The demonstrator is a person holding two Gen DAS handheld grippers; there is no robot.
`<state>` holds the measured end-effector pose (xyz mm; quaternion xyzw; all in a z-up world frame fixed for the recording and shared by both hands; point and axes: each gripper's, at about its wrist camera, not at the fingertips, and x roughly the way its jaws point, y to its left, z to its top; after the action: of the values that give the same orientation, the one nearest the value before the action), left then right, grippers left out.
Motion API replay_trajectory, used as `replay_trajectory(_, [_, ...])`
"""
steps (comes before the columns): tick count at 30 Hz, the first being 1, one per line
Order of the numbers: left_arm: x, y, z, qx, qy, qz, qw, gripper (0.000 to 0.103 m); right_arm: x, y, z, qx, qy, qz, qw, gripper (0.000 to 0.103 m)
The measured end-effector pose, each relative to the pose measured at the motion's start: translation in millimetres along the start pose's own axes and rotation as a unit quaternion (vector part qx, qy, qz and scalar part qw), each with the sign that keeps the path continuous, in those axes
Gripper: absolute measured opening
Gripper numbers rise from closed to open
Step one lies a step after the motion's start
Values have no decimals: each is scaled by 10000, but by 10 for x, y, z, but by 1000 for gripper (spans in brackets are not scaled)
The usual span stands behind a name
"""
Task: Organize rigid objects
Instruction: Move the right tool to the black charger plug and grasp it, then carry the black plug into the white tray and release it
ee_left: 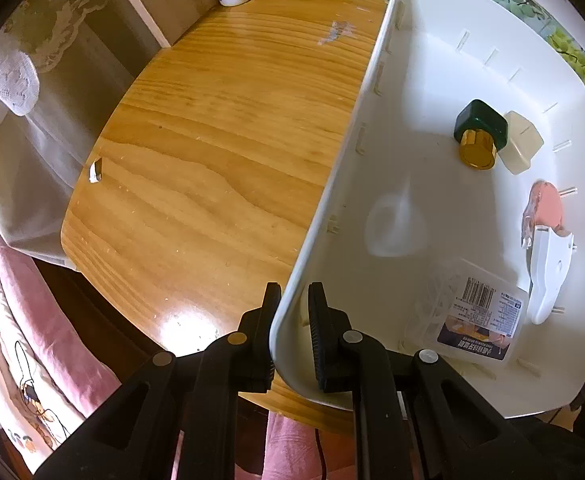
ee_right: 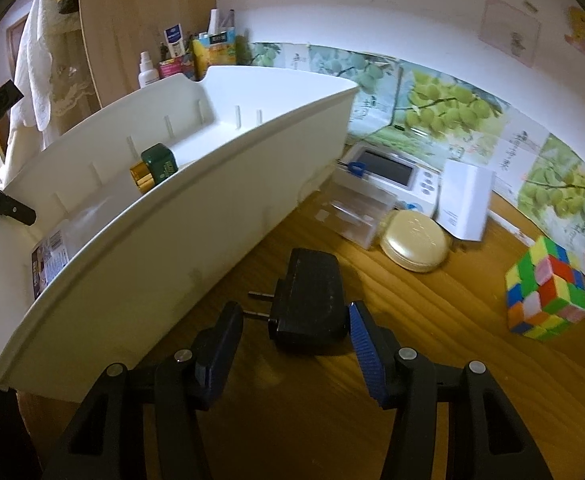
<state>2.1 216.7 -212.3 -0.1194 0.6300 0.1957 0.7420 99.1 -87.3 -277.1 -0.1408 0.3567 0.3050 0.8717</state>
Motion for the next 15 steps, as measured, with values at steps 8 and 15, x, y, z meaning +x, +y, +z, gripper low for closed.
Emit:
replay_trajectory(8, [52, -33, 27, 194, 7, -66, 9998, 15, -221, -19, -42, 165, -58, -237, 9996, 54])
replay_trajectory(15, [99, -67, 67, 396, 78, -162, 9991, 15, -415, 71, -31, 202, -85, -427, 9988, 54])
